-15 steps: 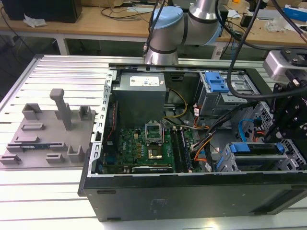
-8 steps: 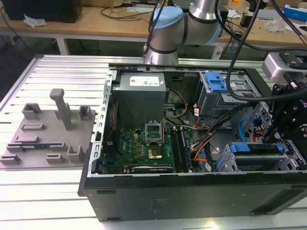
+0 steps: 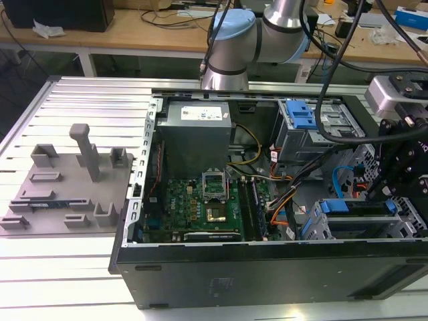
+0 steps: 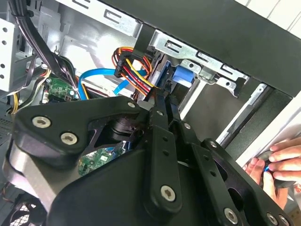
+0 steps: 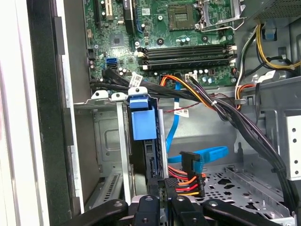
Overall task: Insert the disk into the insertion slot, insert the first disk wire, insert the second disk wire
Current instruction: 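Insert the first disk wire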
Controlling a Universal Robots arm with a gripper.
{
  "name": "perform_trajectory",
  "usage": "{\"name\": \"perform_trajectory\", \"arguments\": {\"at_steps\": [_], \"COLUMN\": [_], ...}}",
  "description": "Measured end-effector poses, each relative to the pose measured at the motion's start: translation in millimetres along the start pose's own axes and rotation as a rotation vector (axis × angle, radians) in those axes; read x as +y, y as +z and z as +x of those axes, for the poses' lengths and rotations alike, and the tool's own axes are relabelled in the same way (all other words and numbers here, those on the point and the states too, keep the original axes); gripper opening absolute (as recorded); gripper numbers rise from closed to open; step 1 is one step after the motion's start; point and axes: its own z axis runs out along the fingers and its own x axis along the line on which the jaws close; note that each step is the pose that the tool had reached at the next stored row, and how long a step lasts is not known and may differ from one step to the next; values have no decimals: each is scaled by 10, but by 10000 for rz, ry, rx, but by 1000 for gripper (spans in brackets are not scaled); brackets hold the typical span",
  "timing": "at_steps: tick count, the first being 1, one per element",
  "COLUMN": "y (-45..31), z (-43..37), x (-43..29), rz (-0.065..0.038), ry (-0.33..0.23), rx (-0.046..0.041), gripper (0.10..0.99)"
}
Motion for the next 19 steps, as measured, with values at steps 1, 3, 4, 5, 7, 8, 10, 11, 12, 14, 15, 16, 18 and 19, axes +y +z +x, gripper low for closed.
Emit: {"name": "perform_trajectory", "arguments": {"at_steps": [1,3,4,5,7,8,10,11,12,14,15,16,18,19], "y": [4,9,11,14,17,21,32,37,40,56,58,62,70,75], "z": [2,6,7,9,12,13,13,13,13,14,14,15,18,20], "x": [0,0,-1,-1,0,-1,-1,-1,-1,-1,-1,-1,-2,-2], "rz": [-1,-1,-1,-1,0,0,0,0,0,0,1,0,0,0], "ry": [0,5,6,10,15,17,18,18,18,18,18,18,18,18], "rx": [-2,-2,-2,-1,-1,0,-1,0,0,-1,1,0,-1,-1], "gripper": [165,165,165,165,165,165,165,165,165,165,165,165,165,165]}}
